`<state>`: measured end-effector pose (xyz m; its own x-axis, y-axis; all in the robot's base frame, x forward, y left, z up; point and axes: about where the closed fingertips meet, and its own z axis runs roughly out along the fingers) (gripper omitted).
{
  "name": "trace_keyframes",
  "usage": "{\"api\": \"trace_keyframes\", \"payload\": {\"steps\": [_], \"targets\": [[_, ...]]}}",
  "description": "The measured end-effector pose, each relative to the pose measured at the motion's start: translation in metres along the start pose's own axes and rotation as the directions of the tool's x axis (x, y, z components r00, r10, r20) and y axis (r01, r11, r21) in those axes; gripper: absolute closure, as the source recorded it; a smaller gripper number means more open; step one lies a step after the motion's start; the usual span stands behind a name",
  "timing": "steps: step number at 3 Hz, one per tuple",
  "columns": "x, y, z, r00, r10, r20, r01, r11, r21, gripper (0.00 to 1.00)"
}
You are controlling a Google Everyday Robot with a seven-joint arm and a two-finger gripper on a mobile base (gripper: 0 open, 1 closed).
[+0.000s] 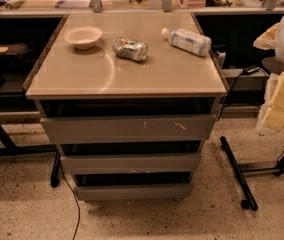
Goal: Open middle drawer
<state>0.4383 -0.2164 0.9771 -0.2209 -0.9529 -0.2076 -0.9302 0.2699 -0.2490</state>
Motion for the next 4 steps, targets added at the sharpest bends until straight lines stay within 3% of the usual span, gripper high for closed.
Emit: {"api": "trace_keyframes", "payload": {"steps": [2,3,4], "targets": [[0.002,-0.001,0.001,1.0,-0.013,0.009,0.013,0.9999,0.001,0.0],[0.023,0.004,0.049,1.0,-0.009,0.026,0.011,0.9985,-0.053,0.0],[0.061,0.022,0.149,1.0,-0.026,-0.009,0.025,0.9878,-0.154,0.0]]}}
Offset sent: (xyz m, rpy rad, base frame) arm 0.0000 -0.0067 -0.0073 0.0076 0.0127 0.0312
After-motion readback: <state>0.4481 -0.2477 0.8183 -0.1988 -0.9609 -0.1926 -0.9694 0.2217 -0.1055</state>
